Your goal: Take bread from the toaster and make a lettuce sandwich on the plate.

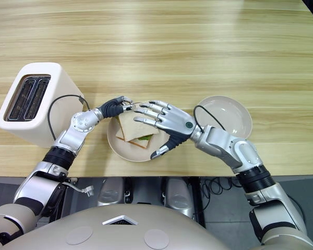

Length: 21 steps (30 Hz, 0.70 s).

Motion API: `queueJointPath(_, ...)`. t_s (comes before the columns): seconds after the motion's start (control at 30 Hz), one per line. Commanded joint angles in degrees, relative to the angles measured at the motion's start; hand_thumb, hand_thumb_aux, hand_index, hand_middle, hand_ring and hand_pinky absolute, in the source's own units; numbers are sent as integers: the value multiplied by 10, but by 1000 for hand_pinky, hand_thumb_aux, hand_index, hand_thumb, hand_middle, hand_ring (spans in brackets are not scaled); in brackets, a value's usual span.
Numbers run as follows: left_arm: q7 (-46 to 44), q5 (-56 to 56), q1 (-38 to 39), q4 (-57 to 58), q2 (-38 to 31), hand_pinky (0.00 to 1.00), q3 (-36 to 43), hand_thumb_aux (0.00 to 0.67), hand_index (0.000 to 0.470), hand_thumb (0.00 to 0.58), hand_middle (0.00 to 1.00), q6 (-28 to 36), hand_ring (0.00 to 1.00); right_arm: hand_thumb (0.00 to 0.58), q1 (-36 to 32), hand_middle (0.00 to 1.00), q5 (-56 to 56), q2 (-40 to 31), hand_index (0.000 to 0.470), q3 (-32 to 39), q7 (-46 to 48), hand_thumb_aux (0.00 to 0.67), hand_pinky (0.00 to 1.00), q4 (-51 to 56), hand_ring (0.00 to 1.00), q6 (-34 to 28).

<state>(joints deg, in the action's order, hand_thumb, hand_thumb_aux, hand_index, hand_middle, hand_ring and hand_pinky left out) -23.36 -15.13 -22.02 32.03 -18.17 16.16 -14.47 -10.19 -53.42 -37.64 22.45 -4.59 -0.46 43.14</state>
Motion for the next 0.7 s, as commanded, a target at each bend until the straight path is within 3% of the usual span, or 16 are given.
queueJointPath(0.03,2,-9,-8,25,2,1000,8,670,460,580,1000,-10,1000,0,-9,0,-61,0,0,38,24,0,0,24,0,-14)
queueJointPath(0.37,3,-16,-10,34,8,1000,7,670,460,580,1000,-17,1000,0,-56,0,-111,10,0,114,99,0,0,110,0,-37)
queueJointPath(0.67,21,-32,-15,31,14,1000,10,670,460,580,1000,-25,1000,0,-61,0,-65,6,0,149,186,0,0,128,0,-29)
queueJointPath(0.7,28,-40,-18,31,13,886,12,670,460,580,886,-28,886,0,-60,0,-61,4,0,152,194,0,0,127,0,-28)
